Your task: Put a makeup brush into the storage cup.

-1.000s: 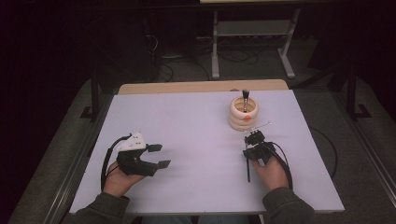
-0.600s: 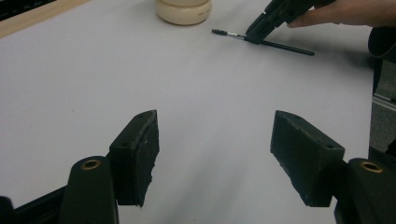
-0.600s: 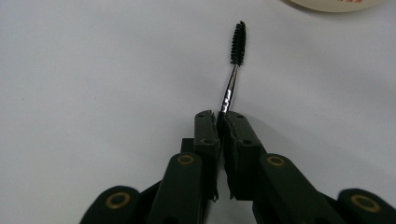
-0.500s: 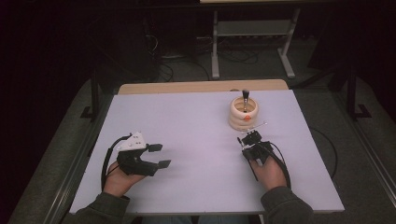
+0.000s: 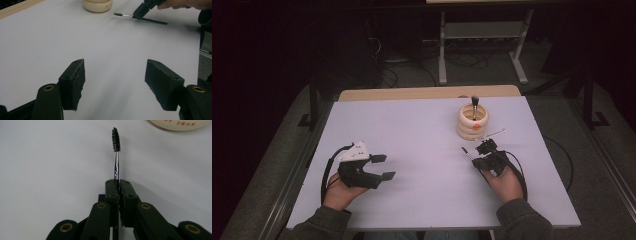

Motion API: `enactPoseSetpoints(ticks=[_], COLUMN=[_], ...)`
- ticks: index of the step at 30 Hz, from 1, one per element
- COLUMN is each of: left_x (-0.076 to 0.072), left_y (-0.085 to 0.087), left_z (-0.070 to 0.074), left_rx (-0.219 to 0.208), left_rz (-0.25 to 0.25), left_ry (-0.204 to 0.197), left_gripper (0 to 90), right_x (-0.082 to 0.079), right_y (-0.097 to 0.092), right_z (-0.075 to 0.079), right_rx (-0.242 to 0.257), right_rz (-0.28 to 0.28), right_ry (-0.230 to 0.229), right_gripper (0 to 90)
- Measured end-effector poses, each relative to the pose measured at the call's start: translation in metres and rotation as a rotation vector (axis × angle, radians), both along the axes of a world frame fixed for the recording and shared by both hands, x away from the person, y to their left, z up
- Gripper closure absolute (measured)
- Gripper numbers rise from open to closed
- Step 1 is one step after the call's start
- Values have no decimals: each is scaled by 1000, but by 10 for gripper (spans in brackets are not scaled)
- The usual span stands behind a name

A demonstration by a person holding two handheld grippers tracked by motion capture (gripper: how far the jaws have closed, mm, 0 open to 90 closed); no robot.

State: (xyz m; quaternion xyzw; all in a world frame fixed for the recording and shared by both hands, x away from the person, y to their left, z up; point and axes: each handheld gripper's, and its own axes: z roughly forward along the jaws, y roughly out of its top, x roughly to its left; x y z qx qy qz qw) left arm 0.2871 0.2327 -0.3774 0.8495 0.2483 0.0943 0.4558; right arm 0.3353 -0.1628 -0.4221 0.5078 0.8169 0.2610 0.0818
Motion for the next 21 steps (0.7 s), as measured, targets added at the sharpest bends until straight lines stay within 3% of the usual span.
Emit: enactPoseSetpoints(ticks=[7, 10, 11, 12, 15, 21], left_x=[0, 0, 0, 0, 0, 1], left_y=[-2, -4, -4, -5, -7, -16], left_z=[0, -1, -1, -1, -1, -2], left_rx=[1, -3, 1, -4, -9, 12], left_rz=[-9, -13, -16, -15, -25, -55], left_ry=[3, 6, 8, 10, 8, 17], left_gripper=[323, 323, 323, 323, 325, 328], right_x=[-8, -9, -10, -10, -12, -16], right_y=[-7, -8, -10, -10, -11, -5], right_z=[13, 18, 22, 22, 28, 38], right_rx=[123, 152, 197, 197, 261, 303], right_rz=[25, 39, 42, 42, 63, 105], right_ry=[-15, -40, -38, -38, -57, -95], right_gripper=[852, 852, 852, 852, 852, 852])
